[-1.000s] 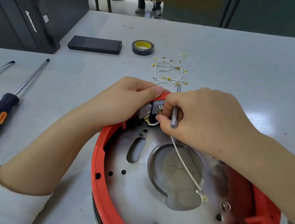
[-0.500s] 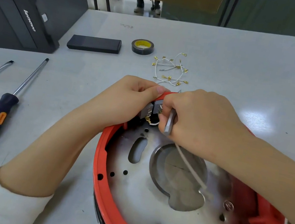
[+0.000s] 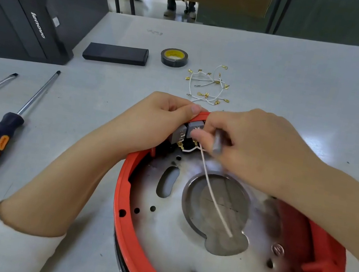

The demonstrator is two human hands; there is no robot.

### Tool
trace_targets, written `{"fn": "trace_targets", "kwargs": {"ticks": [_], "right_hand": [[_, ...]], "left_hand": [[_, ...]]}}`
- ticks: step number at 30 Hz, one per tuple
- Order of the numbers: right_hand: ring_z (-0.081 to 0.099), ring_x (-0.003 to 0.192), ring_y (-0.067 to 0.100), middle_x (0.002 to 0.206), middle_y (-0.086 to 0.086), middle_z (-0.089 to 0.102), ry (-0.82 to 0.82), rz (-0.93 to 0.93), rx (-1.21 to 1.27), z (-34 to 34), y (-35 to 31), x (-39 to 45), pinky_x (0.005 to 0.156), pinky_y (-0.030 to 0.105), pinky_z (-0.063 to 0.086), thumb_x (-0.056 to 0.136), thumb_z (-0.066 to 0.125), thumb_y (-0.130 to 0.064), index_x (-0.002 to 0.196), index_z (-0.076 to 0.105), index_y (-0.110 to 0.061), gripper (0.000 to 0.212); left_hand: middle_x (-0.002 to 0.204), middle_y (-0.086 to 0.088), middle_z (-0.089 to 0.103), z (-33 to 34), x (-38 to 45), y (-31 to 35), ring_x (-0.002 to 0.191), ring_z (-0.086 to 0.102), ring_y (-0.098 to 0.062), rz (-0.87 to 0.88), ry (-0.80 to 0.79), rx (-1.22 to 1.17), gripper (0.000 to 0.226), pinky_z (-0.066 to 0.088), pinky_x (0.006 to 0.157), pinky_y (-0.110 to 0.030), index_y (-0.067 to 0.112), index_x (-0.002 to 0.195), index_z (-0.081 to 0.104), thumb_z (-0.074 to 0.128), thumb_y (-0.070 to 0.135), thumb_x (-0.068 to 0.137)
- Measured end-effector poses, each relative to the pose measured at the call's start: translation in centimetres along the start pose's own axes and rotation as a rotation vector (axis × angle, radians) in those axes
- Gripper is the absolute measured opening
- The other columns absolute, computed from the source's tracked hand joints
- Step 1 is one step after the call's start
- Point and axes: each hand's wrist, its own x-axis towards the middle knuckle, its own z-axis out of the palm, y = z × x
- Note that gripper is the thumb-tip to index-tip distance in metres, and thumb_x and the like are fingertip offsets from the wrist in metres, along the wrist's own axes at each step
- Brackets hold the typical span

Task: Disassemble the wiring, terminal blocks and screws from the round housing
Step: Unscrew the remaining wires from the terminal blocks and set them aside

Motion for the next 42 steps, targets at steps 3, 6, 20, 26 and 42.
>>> {"fn": "trace_targets", "kwargs": {"ticks": [3, 6, 20, 26, 42], "right_hand": [[0.054, 0.053, 0.008, 0.059, -0.004, 0.058, 0.060, 0.025, 0.355, -0.8, 1.1, -0.1, 0.054, 0.028, 0.042, 0.092, 0.029, -0.065, 0.083, 0.062, -0.028, 0.050], [0.044, 0.041, 0.006, 0.050, 0.000, 0.054, 0.038, 0.077, 0.852, -1.1, 1.7, -0.2, 0.047, 0.014, 0.036, 0.091, 0.037, -0.062, 0.091, 0.074, -0.033, 0.047], [0.063, 0.048, 0.017, 0.074, 0.006, 0.073, -0.095, 0.174, 0.905, -2.0, 3.2, 0.2, 0.040, 0.017, 0.042, 0.079, 0.073, -0.026, 0.086, 0.068, -0.018, 0.012], [0.071, 0.061, 0.018, 0.072, 0.009, 0.073, -0.110, 0.226, 0.981, -1.6, 3.1, -0.1, 0.045, 0.018, 0.050, 0.077, 0.075, -0.008, 0.084, 0.075, -0.011, 0.007], [0.067, 0.051, 0.018, 0.068, 0.009, 0.072, -0.015, 0.169, 1.125, -0.9, 3.8, 0.1, 0.040, 0.017, 0.044, 0.065, 0.080, -0.021, 0.070, 0.069, -0.008, 0.017]], "left_hand": [[0.089, -0.006, 0.074, -0.1, -0.1, 0.0, 0.078, 0.062, -0.012, -0.002, -0.012, 0.001, 0.032, 0.049, 0.078, -0.027, 0.027, 0.088, 0.075, 0.047, 0.037, 0.100], [0.083, -0.021, 0.067, -0.2, -0.1, 0.0, 0.069, 0.054, -0.016, -0.011, -0.030, 0.026, 0.035, 0.044, 0.072, -0.032, 0.025, 0.084, 0.073, 0.046, 0.041, 0.100], [0.093, 0.018, 0.074, -1.0, 0.4, -0.3, 0.088, 0.067, 0.005, 0.012, -0.090, 0.044, 0.027, 0.044, 0.072, -0.003, 0.034, 0.103, 0.072, 0.045, 0.035, 0.100], [0.097, 0.017, 0.074, -1.0, 0.5, -0.3, 0.093, 0.068, 0.001, 0.005, -0.088, 0.032, 0.027, 0.048, 0.081, -0.009, 0.032, 0.107, 0.072, 0.046, 0.036, 0.099], [0.095, 0.015, 0.075, -0.9, 0.5, -0.7, 0.089, 0.069, 0.001, 0.007, -0.088, -0.021, 0.028, 0.046, 0.072, -0.005, 0.034, 0.102, 0.074, 0.047, 0.040, 0.095]]}}
